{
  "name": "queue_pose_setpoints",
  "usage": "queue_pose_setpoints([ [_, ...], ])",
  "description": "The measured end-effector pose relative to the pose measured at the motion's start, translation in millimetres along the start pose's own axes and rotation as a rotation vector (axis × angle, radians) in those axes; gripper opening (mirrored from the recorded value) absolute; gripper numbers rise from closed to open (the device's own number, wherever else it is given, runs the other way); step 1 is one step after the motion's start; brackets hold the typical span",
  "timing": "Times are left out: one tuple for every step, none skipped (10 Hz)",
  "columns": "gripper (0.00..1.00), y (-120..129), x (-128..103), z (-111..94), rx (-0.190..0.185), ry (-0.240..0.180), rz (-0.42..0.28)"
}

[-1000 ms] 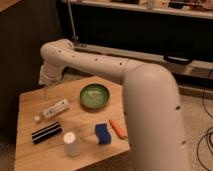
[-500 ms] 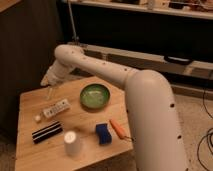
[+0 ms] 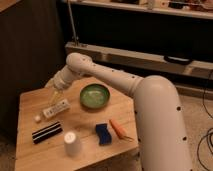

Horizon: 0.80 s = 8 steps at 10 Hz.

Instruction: Stand the bottle upright

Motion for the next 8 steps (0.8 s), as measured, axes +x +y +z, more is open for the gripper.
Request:
queue_pose_setpoints([
  [0.65,0,5,3,-0.006,-0.010,0.019],
  [0.65,1,13,8,-0.011,-0.031,0.036],
  [0.65,0,18,11,-0.012,-0.043,0.037],
  [0.65,-2,23,16,-0.012,-0.056,0.035],
  [0.65,-3,27,21,-0.014,-0.061,0.030],
  [0.65,-5,30,29,-0.023,-0.053,0.021],
  [0.65,-6,32,35,-0.032,-0.036,0.011],
  [0.65,-5,37,42,-0.043,-0.013,0.001],
])
